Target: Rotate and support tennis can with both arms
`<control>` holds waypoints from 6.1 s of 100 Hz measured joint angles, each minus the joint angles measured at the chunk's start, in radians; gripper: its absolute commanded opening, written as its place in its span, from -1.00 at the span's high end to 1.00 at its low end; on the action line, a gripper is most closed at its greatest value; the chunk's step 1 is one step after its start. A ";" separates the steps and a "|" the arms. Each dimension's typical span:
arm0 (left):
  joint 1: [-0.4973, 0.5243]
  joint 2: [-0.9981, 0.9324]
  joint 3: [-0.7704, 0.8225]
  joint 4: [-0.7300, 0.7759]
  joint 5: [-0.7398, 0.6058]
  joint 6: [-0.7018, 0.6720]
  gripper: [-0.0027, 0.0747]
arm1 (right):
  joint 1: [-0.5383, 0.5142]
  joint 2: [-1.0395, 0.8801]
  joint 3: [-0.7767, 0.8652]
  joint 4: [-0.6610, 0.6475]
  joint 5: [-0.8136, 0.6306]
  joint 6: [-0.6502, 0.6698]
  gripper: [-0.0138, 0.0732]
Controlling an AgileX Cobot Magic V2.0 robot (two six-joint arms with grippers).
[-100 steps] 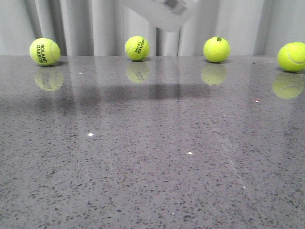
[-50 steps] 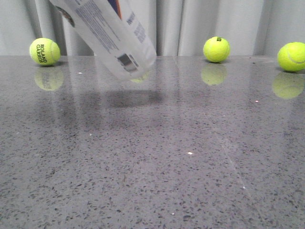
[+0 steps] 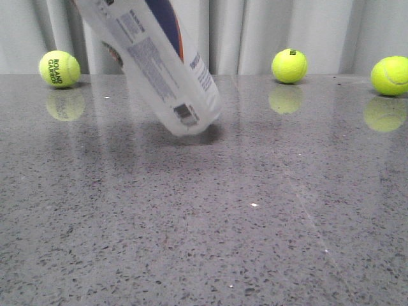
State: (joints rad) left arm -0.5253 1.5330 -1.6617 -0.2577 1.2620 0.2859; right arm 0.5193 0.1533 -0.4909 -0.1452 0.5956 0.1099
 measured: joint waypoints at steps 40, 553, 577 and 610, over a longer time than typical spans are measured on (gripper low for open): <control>0.000 0.029 -0.104 0.000 0.000 0.000 -0.11 | 0.000 0.000 0.000 0.000 0.000 0.000 0.84; 0.530 -1.537 1.660 0.161 -1.200 -0.167 0.98 | 0.000 0.000 0.008 0.000 0.000 0.000 0.84; 0.530 -1.537 1.660 0.161 -1.198 -0.167 0.98 | 0.000 0.000 0.008 0.000 0.000 0.000 0.84; 0.530 -1.537 1.660 0.162 -1.198 -0.167 0.98 | 0.000 0.000 0.008 0.000 0.000 0.000 0.84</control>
State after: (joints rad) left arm 0.0049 -0.0044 -0.0013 -0.0960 0.0641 0.1187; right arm 0.5193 0.1533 -0.4833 -0.1456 0.5956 0.1099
